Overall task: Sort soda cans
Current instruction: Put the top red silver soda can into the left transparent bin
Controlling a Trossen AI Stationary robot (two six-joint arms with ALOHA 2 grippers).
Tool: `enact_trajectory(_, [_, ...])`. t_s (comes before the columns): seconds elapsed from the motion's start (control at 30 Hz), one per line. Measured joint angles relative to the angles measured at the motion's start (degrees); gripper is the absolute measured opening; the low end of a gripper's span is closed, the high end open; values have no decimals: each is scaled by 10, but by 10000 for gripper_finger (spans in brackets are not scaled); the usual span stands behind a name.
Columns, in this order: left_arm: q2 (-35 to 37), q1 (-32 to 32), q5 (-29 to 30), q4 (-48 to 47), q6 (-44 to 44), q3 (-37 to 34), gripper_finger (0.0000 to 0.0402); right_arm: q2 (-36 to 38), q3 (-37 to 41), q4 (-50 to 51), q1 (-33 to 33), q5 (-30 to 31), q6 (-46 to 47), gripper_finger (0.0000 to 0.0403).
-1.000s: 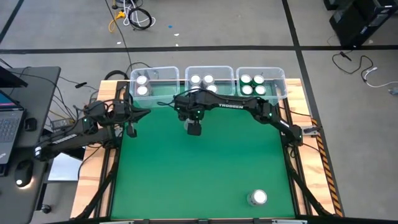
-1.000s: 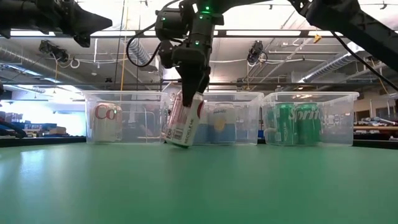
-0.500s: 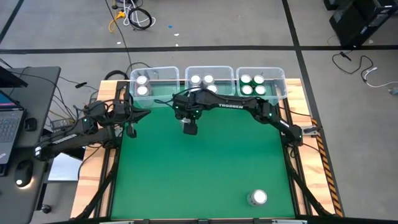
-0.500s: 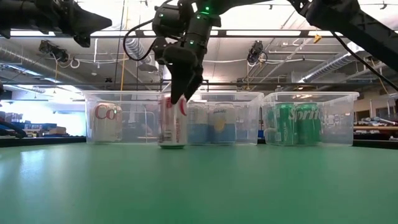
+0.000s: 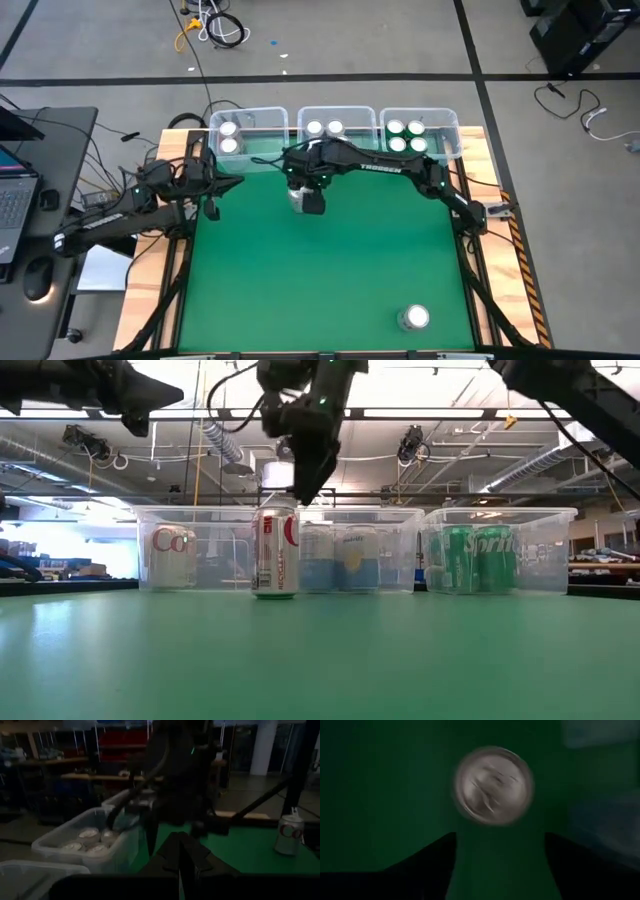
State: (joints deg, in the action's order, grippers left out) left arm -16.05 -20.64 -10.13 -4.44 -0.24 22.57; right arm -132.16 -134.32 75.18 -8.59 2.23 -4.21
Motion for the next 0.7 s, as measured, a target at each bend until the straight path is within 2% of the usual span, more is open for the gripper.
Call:
enact_trajectory(0.13, [-55, 0, 0, -39, 12, 44, 0, 24, 1, 6, 6, 67, -8, 205])
enact_trajectory(0.3, [-133, 0, 0, -82, 19, 107, 0, 42, 1, -19, 1, 71, -36, 56])
enact_trajectory(0.37, [-164, 0, 0, -103, 29, 135, 0, 42, 9, -34, -5, 70, -48, 16])
enact_trajectory(0.53, [-224, 0, 0, -162, 33, 201, 0, 41, 51, -91, -10, 69, -63, 15])
enact_trajectory(0.7, [-250, 0, 0, -203, 45, 243, 0, 72, 127, -157, -9, 64, -70, 4])
